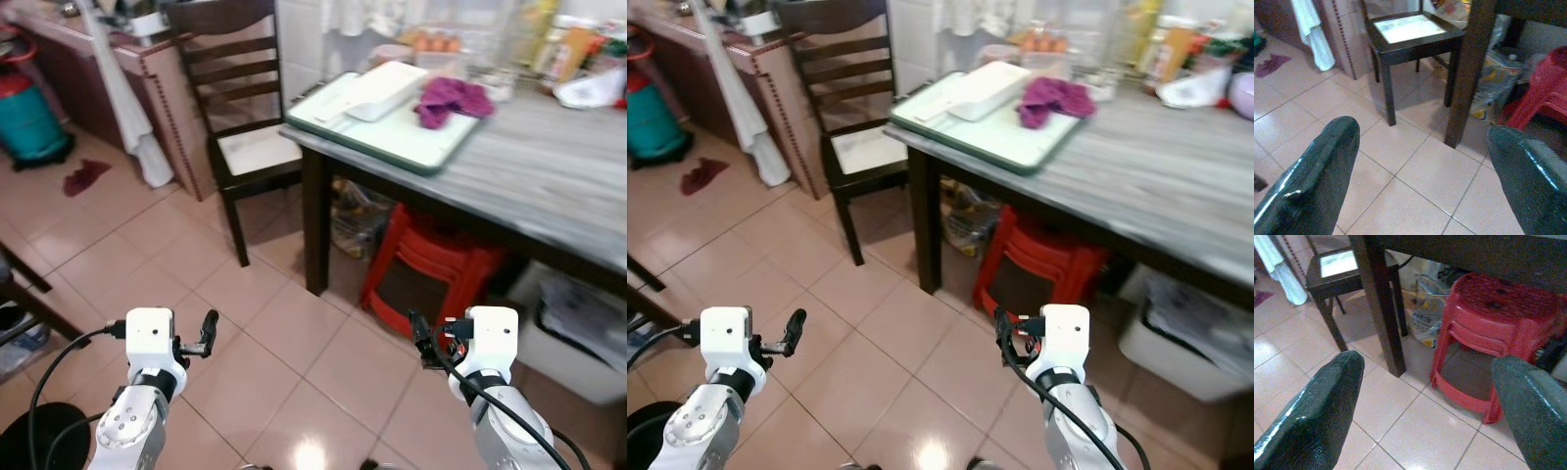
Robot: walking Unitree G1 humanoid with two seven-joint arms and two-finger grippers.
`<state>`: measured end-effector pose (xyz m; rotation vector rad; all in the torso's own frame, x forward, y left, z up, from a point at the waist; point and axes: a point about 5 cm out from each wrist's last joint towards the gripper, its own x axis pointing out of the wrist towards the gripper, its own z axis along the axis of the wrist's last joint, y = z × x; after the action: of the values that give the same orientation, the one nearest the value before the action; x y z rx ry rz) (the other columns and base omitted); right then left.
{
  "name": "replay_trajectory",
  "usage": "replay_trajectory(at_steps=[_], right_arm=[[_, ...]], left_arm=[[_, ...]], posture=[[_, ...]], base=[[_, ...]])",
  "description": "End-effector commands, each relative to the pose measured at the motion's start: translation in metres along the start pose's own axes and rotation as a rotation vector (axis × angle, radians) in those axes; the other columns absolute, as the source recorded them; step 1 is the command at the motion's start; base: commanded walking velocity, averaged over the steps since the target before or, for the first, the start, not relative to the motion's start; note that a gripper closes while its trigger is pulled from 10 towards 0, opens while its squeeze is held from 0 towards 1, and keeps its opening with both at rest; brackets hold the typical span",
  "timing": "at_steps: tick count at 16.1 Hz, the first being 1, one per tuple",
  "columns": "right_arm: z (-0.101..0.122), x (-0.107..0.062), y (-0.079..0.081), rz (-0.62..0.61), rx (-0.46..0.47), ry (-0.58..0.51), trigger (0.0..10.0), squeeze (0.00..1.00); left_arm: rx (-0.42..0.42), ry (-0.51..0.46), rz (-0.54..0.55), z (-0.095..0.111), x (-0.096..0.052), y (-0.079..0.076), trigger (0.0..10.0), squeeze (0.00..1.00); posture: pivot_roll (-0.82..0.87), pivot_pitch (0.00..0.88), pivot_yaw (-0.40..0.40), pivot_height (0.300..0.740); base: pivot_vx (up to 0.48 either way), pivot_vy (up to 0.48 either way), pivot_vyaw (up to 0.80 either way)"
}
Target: Setting the table
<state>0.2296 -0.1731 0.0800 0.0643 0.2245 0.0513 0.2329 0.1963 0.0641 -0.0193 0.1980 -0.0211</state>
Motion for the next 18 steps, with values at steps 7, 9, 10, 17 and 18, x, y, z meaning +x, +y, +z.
replay_trajectory(at_steps=[7, 9, 10, 17, 18], right_arm=[[-0.0004, 0.0003, 0.0035, 0.012, 0.019, 0.015, 10.0, 0.0], [0.0002, -0.0001, 0.0, -0.02, 0.052, 0.014, 10.0, 0.0], [0.0002, 0.0001, -0.0013, -0.032, 0.055, 0.016, 10.0, 0.0], [-0.0004, -0.001, 0.0003, -0.025, -0.009, 0.007, 10.0, 0.0], [0.0012, -0.0012, 0.002, -0.018, 0.007, -0.009, 10.0, 0.0]], left_arm=[[0.016, 0.029, 0.003, 0.0028, -0.0019, -0.0011, 10.0, 0.0], [0.019, 0.034, 0.001, 0.0026, -0.0022, -0.0003, 10.0, 0.0], [0.02, 0.036, 0.001, 0.0027, -0.0024, -0.0001, 10.0, 0.0], [0.014, 0.018, -0.044, 0.0065, -0.0003, 0.0012, 10.0, 0.0], [-0.004, -0.007, -0.078, 0.0104, 0.0006, -0.0009, 10.0, 0.0]], posture=[[-0.17, 0.083, 0.068, 0.74], [-0.17, 0.084, 0.073, 0.74], [-0.17, 0.085, 0.074, 0.74], [-0.17, 0.081, 0.084, 0.74], [-0.17, 0.079, 0.086, 0.74]], base=[[-0.303, 0.0, 0.0], [-0.306, 0.0, 0.0], [-0.304, 0.0, 0.0], [-0.174, 0.0, 0.0], [0.0, 0.0, 0.0]])
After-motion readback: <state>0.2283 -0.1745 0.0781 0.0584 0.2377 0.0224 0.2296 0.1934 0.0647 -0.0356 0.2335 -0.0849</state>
